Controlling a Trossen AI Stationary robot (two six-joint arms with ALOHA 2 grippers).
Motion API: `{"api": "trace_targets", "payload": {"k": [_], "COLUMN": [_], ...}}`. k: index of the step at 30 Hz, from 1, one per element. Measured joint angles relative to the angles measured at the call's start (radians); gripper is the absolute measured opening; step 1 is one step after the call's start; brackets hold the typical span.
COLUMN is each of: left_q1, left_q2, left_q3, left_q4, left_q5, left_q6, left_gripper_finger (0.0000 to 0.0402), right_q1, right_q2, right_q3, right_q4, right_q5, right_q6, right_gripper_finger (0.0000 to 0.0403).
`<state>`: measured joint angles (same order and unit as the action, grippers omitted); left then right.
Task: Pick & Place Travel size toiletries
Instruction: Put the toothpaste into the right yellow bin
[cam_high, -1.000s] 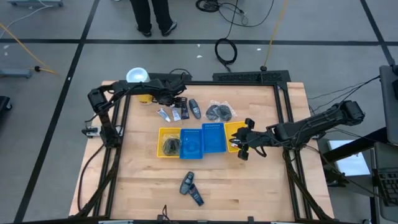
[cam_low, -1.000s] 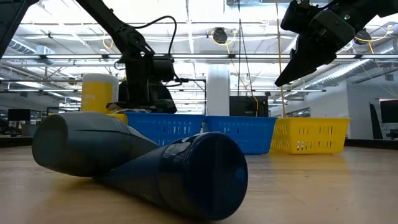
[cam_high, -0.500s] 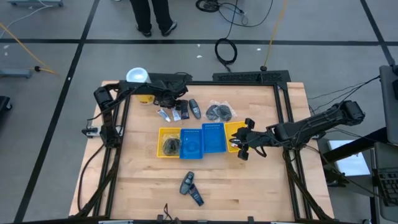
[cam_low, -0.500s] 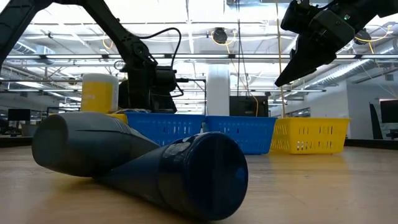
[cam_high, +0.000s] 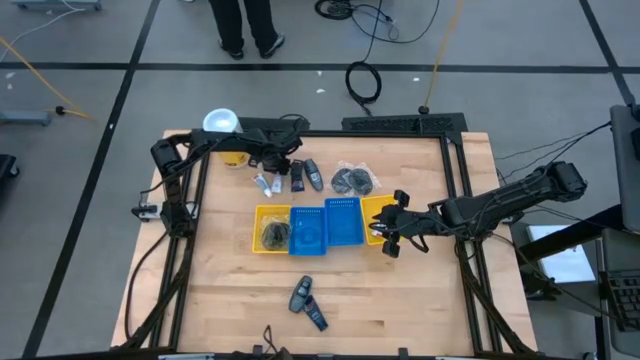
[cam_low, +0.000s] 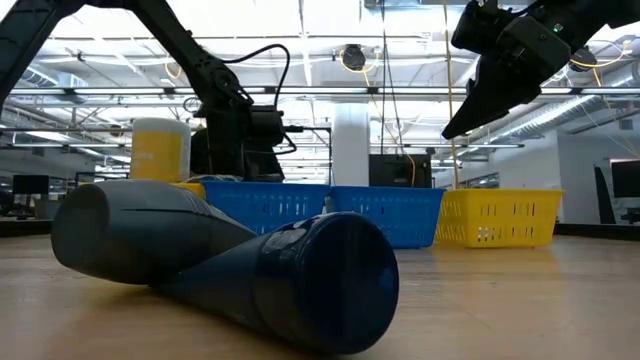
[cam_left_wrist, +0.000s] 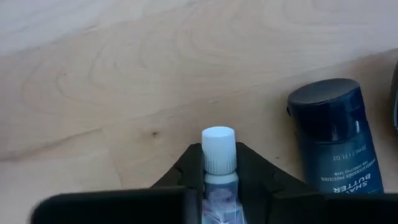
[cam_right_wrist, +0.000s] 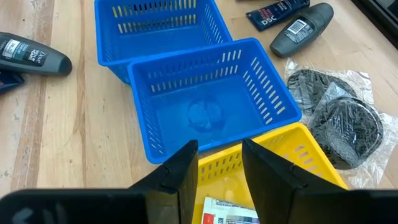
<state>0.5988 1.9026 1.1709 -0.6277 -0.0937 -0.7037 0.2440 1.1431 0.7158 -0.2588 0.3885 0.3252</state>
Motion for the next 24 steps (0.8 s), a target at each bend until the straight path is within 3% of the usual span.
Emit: {"api": "trace_targets", "payload": {"k": [12, 24], "left_q1": [-0.013, -0.109], "left_q2": [-0.024, -0.263], "left_q3": [-0.005, -0.004], "left_q4": [-0.014, 0.009], "left_q5": [0.023, 0.007], "left_q6": [0.043, 0.101], "left_gripper_finger": [0.0045, 0.0044], "right_q1": [0.0, 0.0], "right_q2": [0.0, 0.0], "right_q3": [0.0, -0.001], "right_q4": [0.0, 0.009], "right_q5": [0.001, 0.002], "right_q6": [0.001, 0.0], "right_gripper_finger": [0.0116, 0.0116]}}
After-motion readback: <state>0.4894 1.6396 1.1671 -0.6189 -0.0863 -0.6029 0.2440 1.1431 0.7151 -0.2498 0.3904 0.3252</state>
